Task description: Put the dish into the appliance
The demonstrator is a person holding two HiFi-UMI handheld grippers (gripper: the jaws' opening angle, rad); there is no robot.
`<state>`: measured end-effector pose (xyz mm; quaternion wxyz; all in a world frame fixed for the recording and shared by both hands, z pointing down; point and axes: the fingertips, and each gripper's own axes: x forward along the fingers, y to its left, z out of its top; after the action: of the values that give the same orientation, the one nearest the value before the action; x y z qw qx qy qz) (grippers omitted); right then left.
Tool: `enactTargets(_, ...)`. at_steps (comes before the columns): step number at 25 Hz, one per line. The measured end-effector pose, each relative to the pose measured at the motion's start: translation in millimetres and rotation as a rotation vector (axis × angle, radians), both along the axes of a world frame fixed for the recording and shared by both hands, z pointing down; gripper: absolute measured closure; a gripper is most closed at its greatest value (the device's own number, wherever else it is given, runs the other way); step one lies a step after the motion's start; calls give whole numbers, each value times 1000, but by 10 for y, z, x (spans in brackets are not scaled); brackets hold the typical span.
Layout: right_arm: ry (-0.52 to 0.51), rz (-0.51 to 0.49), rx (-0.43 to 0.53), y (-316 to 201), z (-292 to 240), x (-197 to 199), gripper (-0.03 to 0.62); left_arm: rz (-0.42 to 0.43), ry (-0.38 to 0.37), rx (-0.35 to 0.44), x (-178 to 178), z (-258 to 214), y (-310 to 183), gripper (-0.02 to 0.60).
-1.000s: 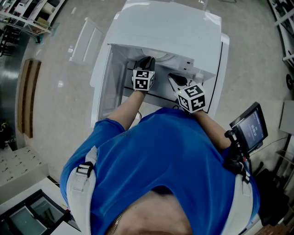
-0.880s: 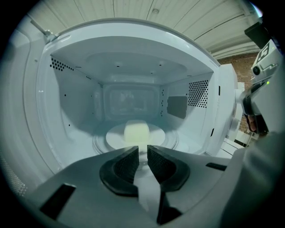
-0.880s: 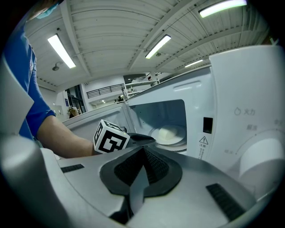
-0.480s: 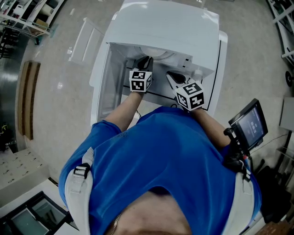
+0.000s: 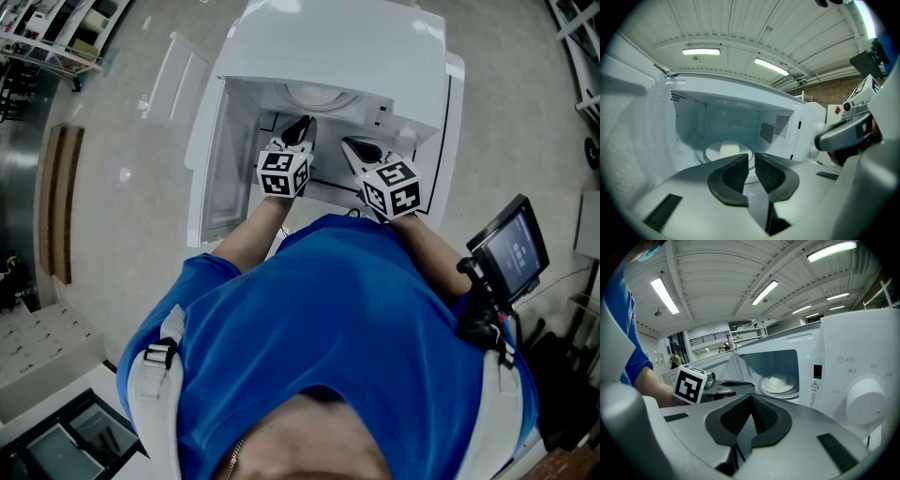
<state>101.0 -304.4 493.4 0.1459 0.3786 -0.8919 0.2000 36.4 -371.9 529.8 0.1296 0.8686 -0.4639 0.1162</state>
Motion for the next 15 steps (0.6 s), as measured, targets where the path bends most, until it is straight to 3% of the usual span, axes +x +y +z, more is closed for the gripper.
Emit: enactTargets(15,-47,59,32,341,-45,-51,594,77,128,-1,10,-311,765,574)
